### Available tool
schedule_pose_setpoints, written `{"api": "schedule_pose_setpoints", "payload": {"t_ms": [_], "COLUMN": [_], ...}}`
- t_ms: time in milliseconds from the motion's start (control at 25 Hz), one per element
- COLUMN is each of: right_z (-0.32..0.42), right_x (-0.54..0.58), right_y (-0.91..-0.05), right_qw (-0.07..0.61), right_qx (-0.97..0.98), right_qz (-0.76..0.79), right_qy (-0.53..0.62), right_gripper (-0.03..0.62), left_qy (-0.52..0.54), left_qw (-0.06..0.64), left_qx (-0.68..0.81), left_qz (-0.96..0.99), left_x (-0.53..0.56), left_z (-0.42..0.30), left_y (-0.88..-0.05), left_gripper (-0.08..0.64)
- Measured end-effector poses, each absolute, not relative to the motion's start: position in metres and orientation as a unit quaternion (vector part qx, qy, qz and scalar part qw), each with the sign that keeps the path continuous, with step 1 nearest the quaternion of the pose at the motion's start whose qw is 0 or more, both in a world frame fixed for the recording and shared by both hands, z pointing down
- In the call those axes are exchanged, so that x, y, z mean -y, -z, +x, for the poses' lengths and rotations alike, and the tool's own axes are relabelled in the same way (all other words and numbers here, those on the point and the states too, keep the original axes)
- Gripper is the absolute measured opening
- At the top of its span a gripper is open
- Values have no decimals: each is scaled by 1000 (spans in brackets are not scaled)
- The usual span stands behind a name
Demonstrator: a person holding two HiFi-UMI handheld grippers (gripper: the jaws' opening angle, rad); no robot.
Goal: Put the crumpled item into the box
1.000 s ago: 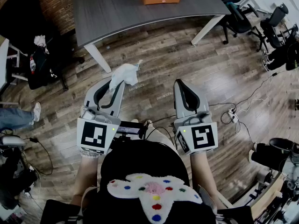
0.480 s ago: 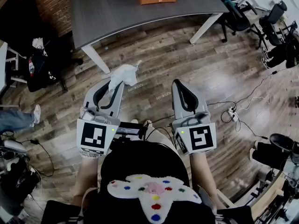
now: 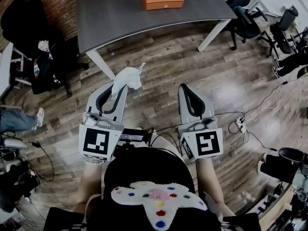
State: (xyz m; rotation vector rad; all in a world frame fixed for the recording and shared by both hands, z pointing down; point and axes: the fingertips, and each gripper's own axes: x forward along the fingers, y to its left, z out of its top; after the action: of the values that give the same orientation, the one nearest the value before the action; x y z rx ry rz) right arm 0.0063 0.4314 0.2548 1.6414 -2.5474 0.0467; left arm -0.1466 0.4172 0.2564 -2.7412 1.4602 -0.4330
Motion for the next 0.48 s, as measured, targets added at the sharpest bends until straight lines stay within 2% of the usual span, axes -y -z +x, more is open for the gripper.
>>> {"api": "schedule_pose_setpoints", "payload": {"t_ms": [480], "right_z": [33], "right_x": [-433], "right_y": [-263], "right_qw": [39], "right_qx": [841], "right_qz": [539], "right_qy": [-23], "right_gripper": [5], "left_qy": [134], "left_qw": [20], "left_qx": [-468], "left_qz": [-873], "left_x": [-420], "left_z": [-119], "left_y": [-257], "left_gripper": [67]}}
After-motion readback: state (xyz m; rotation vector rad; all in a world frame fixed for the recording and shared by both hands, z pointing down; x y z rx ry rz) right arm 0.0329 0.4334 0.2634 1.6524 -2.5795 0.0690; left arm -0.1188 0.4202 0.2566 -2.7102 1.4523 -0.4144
